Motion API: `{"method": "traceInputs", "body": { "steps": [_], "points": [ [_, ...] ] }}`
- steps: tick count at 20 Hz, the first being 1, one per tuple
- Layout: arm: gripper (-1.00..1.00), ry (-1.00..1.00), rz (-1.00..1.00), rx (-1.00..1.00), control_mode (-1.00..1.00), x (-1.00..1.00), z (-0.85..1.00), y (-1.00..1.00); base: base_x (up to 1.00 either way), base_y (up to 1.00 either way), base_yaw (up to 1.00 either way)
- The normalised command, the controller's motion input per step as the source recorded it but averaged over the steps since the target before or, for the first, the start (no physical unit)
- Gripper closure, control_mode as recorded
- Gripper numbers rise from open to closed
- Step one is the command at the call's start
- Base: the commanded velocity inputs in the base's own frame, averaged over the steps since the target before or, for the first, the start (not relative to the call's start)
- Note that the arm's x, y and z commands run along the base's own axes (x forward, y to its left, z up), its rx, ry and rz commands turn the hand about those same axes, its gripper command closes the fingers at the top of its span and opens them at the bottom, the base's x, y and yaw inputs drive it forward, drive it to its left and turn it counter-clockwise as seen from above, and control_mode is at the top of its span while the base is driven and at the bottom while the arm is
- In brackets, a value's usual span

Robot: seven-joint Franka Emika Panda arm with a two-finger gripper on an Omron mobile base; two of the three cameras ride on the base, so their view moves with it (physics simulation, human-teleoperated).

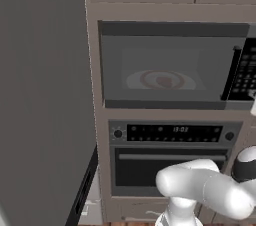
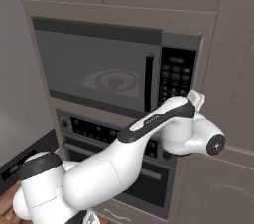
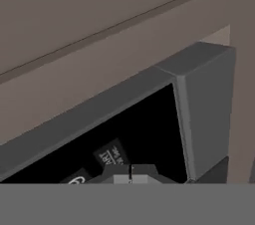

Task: Transport the steak from the fridge to the microwave and turn on the microwave.

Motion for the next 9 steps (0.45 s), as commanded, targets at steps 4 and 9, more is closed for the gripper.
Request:
{"method": "traceInputs", "body": {
  "steps": [4, 9],
  "points": [
    [1.0, 0.04, 0.0, 0.01, -1.0, 1.0, -0.26, -0.44, 0.0, 0.0, 0.0],
    [1.0, -0.02, -0.07, -0.01, -1.0, 0.69, -0.52, -0.04, 0.0, 0.0, 0.0]
  ]
}}
